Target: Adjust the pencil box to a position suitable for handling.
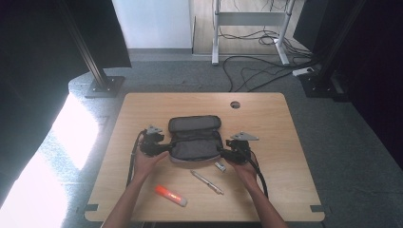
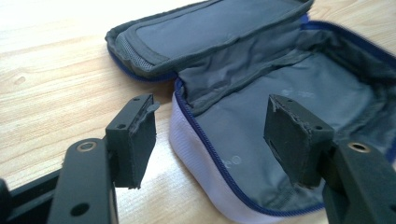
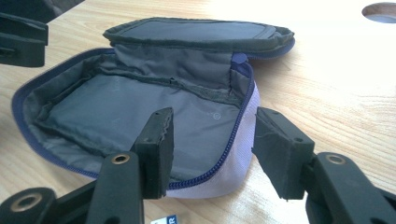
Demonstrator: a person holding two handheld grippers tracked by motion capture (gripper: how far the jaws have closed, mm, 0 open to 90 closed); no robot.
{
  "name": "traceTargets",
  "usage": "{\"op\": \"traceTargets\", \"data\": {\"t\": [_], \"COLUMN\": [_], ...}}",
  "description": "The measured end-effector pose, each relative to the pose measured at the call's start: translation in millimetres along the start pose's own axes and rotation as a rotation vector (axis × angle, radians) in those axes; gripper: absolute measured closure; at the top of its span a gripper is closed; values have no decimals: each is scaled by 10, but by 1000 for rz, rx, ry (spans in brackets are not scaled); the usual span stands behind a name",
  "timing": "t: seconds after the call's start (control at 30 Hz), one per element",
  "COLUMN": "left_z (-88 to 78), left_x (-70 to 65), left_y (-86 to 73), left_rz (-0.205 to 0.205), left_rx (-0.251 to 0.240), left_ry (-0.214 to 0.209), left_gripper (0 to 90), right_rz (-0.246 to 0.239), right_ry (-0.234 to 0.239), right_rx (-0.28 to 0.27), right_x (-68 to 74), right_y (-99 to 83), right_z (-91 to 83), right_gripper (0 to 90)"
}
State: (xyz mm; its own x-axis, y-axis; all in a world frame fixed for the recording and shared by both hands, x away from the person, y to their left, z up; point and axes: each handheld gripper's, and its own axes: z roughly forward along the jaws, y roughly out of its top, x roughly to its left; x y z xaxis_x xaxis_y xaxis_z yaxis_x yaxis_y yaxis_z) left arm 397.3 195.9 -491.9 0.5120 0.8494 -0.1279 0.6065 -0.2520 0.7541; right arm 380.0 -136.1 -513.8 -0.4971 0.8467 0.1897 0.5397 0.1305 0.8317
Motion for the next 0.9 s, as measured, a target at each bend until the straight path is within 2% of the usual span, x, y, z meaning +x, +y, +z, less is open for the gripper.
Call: {"op": "traceTargets", "data": {"t": [0.27,0.6,0.9], "left_z": [-206,-448,-562], "left_x": [2,61,38], "left_y": [-134,-384,-602], "left_rz": [-4,-24,-17], "left_rx": [-30,-48,-47], "left_ry": [-41,-89,-118], "left_gripper": [336,323,312], "right_rz": [-25,-70,-68], "right_ry": [30,53,69], "right_rx": [-25,-39,-40], "right_x": [22,35,-18], "right_y": [-39,-142,-287], "right_z": [-131,-404,-572], "right_gripper": [440,417,406]}}
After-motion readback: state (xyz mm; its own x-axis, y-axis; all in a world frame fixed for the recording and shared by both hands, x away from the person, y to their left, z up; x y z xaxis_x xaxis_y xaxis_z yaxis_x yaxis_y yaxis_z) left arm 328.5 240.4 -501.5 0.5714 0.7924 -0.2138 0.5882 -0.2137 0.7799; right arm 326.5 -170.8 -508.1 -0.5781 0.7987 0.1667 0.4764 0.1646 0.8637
